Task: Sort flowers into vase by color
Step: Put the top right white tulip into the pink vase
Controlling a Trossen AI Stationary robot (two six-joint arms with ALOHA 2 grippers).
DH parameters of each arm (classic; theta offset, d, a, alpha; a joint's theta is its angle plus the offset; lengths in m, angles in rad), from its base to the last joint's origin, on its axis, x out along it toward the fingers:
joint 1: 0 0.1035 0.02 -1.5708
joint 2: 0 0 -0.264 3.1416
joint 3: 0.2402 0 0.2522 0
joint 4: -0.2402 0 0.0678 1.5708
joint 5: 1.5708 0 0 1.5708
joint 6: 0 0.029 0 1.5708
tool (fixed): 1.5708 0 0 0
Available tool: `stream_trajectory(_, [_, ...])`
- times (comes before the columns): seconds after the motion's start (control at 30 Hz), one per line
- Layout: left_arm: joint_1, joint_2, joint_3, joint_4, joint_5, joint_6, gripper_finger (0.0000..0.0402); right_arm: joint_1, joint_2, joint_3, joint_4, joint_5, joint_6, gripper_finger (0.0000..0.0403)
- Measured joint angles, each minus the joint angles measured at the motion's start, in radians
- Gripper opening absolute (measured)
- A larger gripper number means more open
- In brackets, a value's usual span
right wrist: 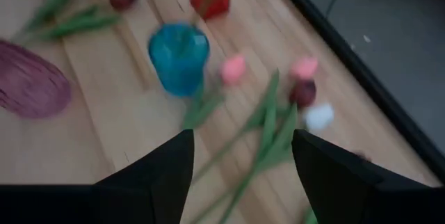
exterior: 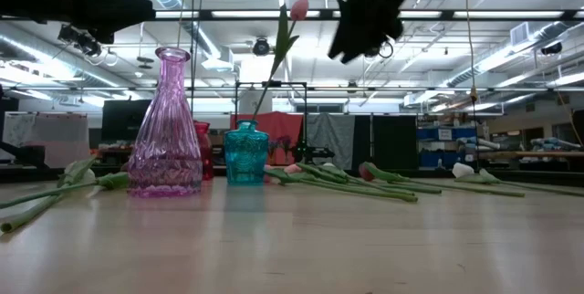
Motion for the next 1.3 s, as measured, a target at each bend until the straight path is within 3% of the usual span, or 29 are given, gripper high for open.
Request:
stream_trajectory(0.23, [0.0, 0.0, 0.001, 0.004, 0.0, -0.007, 0.0137, -0.028, -0.056, -0.188, -0.107, -0.035, 0.251, 0.0232])
stream_trajectory(0.43, [0.0, 0.0, 0.001, 0.007, 0.0, -0.004, 0.0137, -0.136, -0.069, -0.305, -0.291, -0.12, 0.523, 0.0207])
stream_trajectory(0.57, [0.0, 0.0, 0.002, 0.008, 0.001, -0.003, 0.0137, -0.215, -0.051, -0.365, -0.354, -0.184, 0.621, 0.0192])
stream_trajectory(0.93, [0.0, 0.0, 0.002, 0.008, 0.0, -0.002, 0.0137, -0.34, -0.036, -0.384, -0.487, -0.282, 0.633, 0.0163])
stream_trajectory(1.3, [0.0, 0.0, 0.002, 0.008, -0.003, 0.0, 0.0137, -0.493, -0.034, -0.451, -0.411, -0.363, 0.51, 0.0135])
